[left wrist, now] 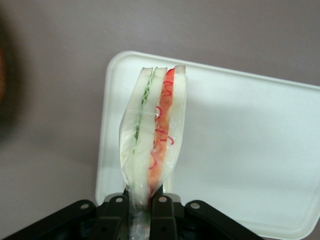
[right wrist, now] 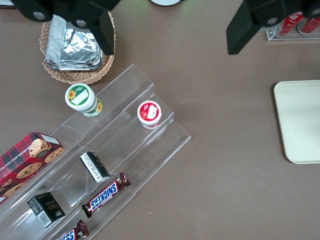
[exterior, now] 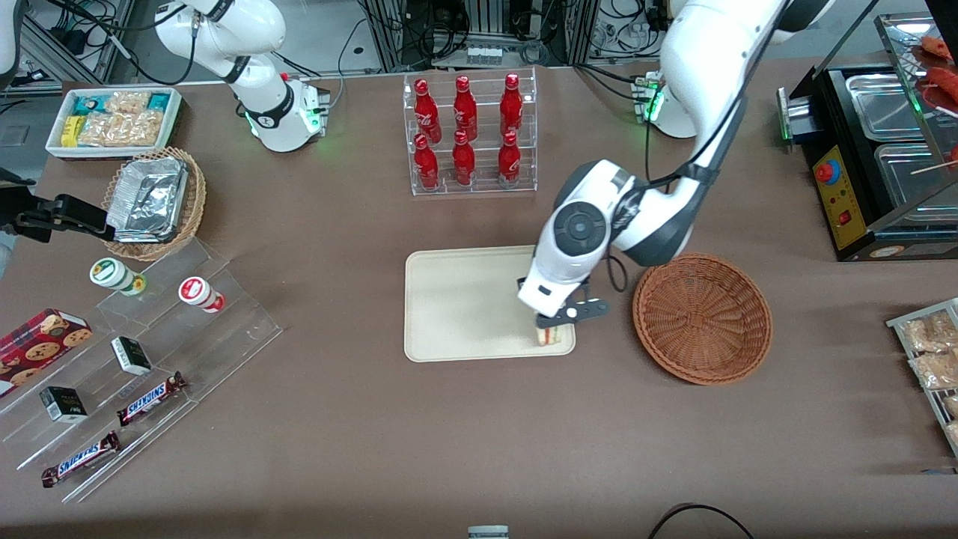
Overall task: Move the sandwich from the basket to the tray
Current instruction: 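Lift the sandwich with the left gripper and carry it over the cream tray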
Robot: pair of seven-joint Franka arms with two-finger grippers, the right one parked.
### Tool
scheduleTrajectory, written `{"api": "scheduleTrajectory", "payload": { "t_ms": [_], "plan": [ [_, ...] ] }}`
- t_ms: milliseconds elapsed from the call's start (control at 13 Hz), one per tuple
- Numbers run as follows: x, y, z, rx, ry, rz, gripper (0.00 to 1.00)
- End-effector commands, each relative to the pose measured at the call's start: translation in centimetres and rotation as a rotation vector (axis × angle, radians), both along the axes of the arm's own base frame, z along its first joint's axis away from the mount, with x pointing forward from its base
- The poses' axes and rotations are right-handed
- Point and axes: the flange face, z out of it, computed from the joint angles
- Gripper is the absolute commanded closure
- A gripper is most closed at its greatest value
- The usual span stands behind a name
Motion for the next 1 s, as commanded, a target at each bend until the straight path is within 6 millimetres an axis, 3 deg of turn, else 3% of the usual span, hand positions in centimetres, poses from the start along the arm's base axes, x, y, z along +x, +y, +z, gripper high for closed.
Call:
{"api": "scheduleTrajectory", "payload": {
  "t_ms": [0, 231, 462, 923],
  "plan": [
    [-0.3, -4.2, -0.8, 0.014, -0.018, 0.024, 1.00],
    [-1.3, -7.3, -2.5, 0.029, -0.027, 0.029, 1.00],
    [-2.4, -8.7, -3.0, 0.045, -0.039, 0.036, 1.00],
    [-2.8, -10.2, -5.5, 0.071, -0.037, 0.145, 1.00]
  ]
}}
